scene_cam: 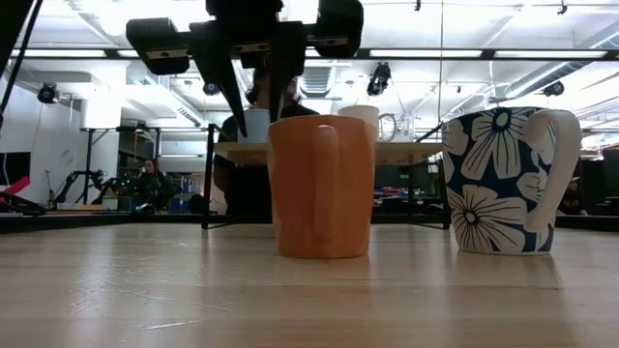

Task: Stack small to large cups/mugs on shelf
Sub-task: Put the orange mug on the shelf

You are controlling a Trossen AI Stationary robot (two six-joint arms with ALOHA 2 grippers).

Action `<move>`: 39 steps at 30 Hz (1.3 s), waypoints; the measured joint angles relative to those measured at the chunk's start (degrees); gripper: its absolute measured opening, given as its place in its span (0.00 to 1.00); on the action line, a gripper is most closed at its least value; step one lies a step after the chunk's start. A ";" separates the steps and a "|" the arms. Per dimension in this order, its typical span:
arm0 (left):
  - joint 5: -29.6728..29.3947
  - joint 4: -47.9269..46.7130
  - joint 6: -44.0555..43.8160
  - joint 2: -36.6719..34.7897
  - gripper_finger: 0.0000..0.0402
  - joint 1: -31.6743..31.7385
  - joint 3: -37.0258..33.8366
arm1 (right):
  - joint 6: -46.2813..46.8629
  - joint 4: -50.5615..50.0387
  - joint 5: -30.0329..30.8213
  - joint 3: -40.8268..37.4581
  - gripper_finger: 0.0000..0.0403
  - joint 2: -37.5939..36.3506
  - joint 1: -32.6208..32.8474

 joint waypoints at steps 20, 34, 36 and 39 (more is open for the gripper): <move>1.13 -0.51 -2.17 -0.13 0.05 0.00 -3.58 | -0.42 -0.04 0.06 0.00 0.37 -0.02 0.00; -0.04 -1.18 -1.82 -0.28 0.04 0.00 -3.17 | -1.31 -0.04 0.24 0.00 0.37 -0.02 0.00; -0.89 -2.41 -1.77 -0.36 0.01 0.00 -2.86 | -1.48 -0.06 0.26 0.00 0.36 -0.02 0.00; -1.40 -4.63 -0.72 -0.50 0.01 0.03 -2.53 | -1.76 -0.05 0.26 0.00 0.36 -0.01 0.00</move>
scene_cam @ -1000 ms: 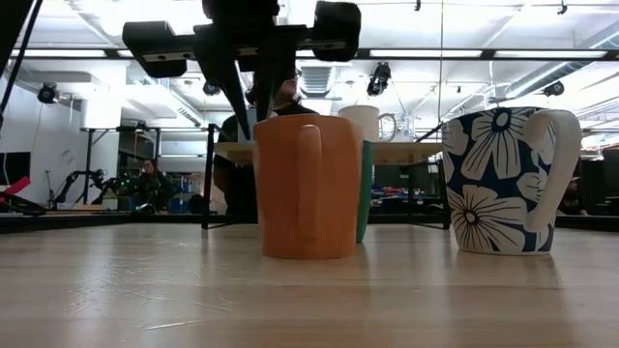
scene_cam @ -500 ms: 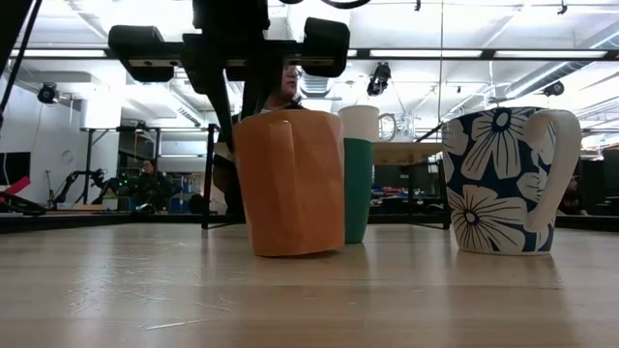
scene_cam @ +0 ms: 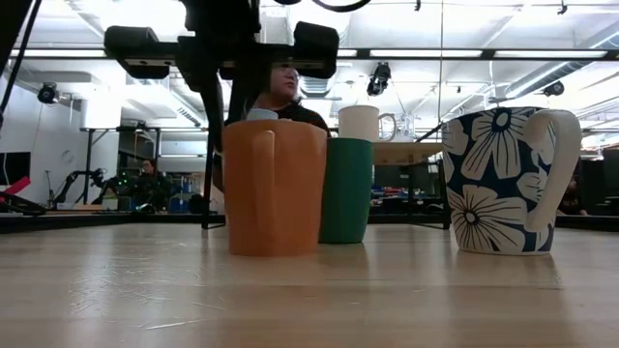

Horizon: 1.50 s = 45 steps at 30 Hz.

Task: Stack small to large cups/mugs on shelf
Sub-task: Put the orange mug on the shelf

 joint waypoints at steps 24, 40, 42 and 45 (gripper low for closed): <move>-1.01 -9.49 -3.67 -9.06 0.00 2.81 1.04 | -0.10 -0.02 0.61 -0.02 0.34 0.01 0.00; 1.99 -24.35 -10.64 -15.39 0.00 17.86 19.55 | -0.96 0.04 1.49 -0.02 0.34 0.01 0.00; 2.03 -25.41 -10.62 -14.41 0.00 19.92 20.37 | -0.99 0.06 1.49 -0.02 0.35 0.01 0.00; 2.02 -25.38 -10.59 -13.80 0.00 22.72 20.43 | -1.04 0.09 1.50 -0.13 0.34 0.01 0.00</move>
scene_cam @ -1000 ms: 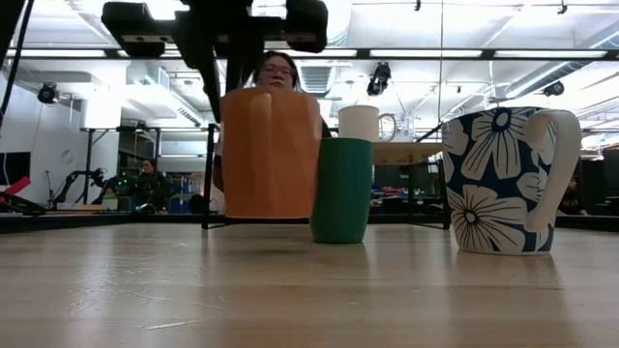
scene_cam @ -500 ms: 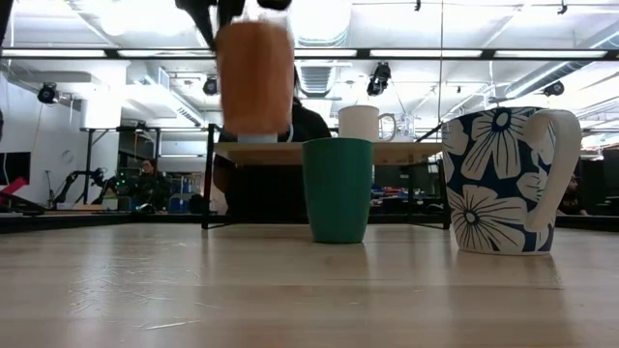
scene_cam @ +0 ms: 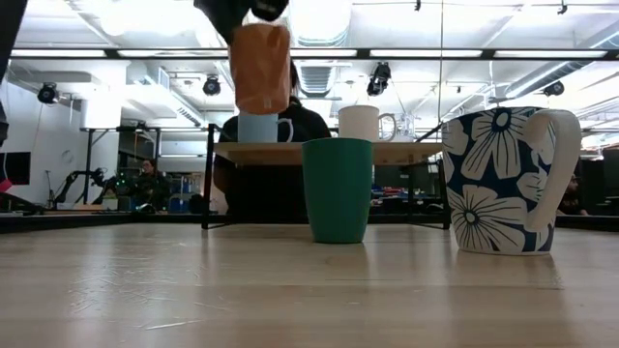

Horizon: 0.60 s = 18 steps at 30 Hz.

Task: Stack small to large cups/mugs on shelf
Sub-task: Put the orange mug on the shelf

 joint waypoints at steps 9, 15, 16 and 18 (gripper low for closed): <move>-2.13 0.05 -1.30 3.12 0.00 6.46 1.01 | 0.02 1.31 -0.03 -1.61 0.33 0.00 0.00; -4.22 -0.06 -2.58 3.40 0.00 8.92 1.86 | 1.36 2.07 -0.45 -3.80 0.33 -0.02 0.00; -4.12 -0.08 -2.82 3.34 0.00 9.37 2.08 | 1.40 2.07 -0.47 -4.15 0.33 -0.02 0.00; -4.00 0.00 -2.99 3.19 0.00 10.31 2.44 | 1.38 2.08 -0.47 -4.58 0.33 0.02 0.00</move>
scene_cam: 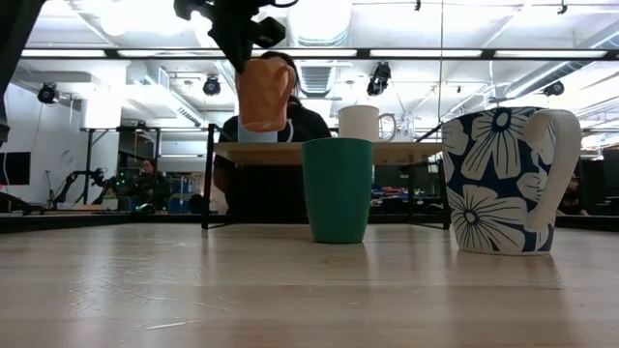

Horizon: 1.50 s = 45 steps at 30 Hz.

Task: Stack small to large cups/mugs on shelf
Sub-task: Put the orange mug on the shelf

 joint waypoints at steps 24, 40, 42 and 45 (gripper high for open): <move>-0.07 -0.04 -4.49 -1.91 0.00 7.25 -0.75 | -1.99 -0.45 0.48 -0.08 0.33 -2.14 0.00; 2.45 0.02 -4.42 -1.91 0.00 11.03 -2.30 | -3.96 -0.49 0.59 -0.08 0.34 -2.50 0.00; 2.49 -0.06 -4.28 -1.91 0.00 11.44 -2.55 | -4.15 -0.47 0.59 -0.08 0.34 -2.62 0.00; 2.32 0.02 -4.05 -1.89 0.00 11.99 -2.57 | -4.34 -0.49 0.59 -0.08 0.34 -2.83 0.00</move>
